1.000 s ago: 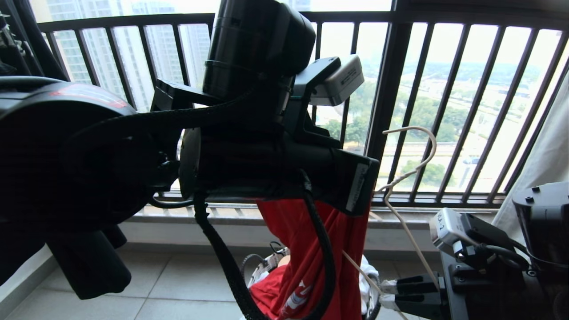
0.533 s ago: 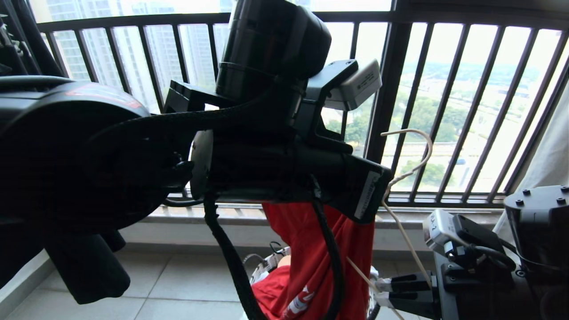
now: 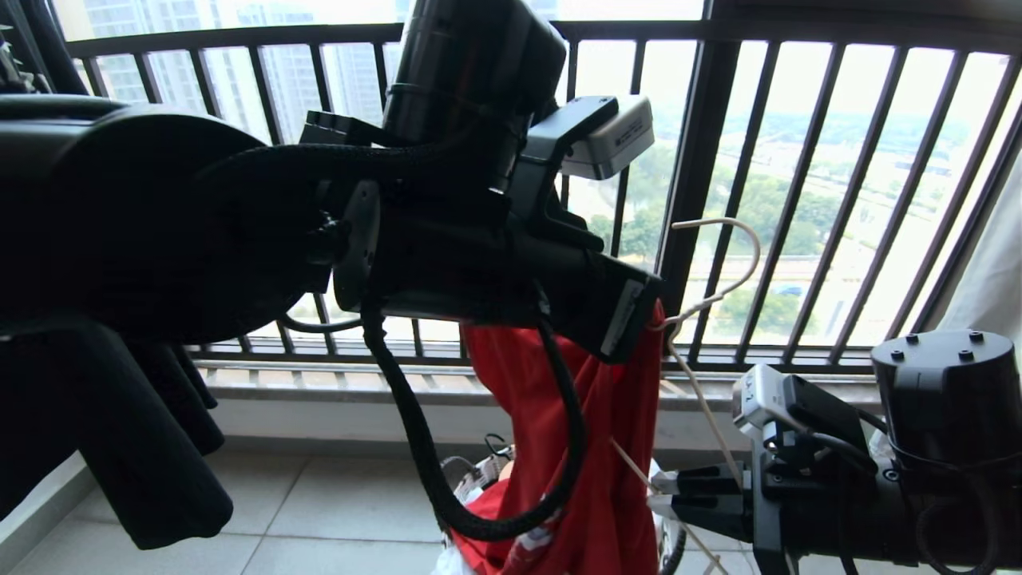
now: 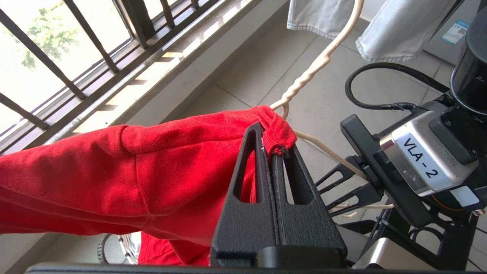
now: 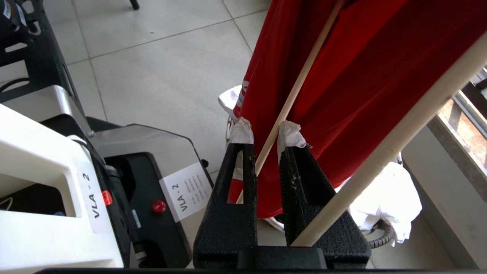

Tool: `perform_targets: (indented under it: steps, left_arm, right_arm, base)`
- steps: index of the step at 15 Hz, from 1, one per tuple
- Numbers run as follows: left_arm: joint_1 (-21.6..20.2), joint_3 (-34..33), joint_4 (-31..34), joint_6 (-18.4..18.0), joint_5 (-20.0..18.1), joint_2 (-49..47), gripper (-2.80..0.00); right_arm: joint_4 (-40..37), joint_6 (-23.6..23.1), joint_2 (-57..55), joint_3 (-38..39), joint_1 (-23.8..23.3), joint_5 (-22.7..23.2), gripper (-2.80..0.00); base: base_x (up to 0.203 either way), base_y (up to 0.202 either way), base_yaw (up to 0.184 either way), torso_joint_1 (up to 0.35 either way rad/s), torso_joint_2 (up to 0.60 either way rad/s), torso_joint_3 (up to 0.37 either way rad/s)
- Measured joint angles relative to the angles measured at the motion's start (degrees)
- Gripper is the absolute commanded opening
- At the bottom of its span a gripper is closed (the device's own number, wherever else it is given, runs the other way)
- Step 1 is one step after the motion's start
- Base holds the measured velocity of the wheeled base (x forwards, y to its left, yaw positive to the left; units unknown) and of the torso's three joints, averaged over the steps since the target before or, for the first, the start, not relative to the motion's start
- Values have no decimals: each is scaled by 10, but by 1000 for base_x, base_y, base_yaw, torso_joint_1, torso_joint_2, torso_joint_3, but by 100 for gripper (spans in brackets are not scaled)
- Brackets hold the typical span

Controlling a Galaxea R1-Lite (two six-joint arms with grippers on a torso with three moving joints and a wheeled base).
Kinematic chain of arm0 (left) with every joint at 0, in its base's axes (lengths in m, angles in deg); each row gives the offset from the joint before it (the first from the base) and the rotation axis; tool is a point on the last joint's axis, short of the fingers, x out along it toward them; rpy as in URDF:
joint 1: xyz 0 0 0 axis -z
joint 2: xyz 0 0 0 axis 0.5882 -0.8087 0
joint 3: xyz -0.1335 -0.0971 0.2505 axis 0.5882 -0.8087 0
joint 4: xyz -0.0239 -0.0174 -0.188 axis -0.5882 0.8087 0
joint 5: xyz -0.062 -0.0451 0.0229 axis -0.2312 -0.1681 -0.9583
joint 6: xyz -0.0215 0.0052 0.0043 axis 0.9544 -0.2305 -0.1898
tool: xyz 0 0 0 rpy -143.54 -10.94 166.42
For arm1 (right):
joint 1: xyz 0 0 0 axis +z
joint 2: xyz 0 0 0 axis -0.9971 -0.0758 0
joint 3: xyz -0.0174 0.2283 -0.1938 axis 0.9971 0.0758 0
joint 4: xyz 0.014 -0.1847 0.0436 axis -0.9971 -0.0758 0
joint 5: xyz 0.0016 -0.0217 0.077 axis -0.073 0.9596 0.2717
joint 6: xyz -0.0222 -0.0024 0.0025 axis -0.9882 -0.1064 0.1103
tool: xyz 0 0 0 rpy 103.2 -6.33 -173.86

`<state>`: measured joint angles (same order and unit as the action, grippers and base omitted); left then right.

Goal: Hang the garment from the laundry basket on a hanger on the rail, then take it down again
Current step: Hang the clothes on the clothes rack

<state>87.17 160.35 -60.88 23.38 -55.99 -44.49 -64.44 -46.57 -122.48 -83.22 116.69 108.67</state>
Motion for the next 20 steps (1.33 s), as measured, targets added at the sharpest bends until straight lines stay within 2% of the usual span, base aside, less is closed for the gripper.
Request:
perform_targets:
  steps: [5,10,12,16,20]
  left_arm:
    - [-22,38,18,-2,-2,1,-280]
    - [-33,60,27,-13,-3,3,-280]
    - [-35,67,49,-20,-6,0,-280]
    - [-35,84,53,-25,-31,-14,-280]
    - [-28,105,94,-28,-34,-26,-280]
  right_arm:
    - [61,-22,-51,-28,1,4,-280]
    - [97,-44,-72,-29,1,38,-280]
    - [101,-46,-74,-24,0,49,-280]
    - [102,-46,-66,-19,-1,61,-280]
    - [102,-44,-51,-17,-15,75,-280]
  base:
    - [0,0,0,0,0,0]
    - [0,0,0,0,0,0]
    - [0,0,0,0,0,0]
    - [0,0,0,0,0,0]
    - [0,0,0,0,0,0]
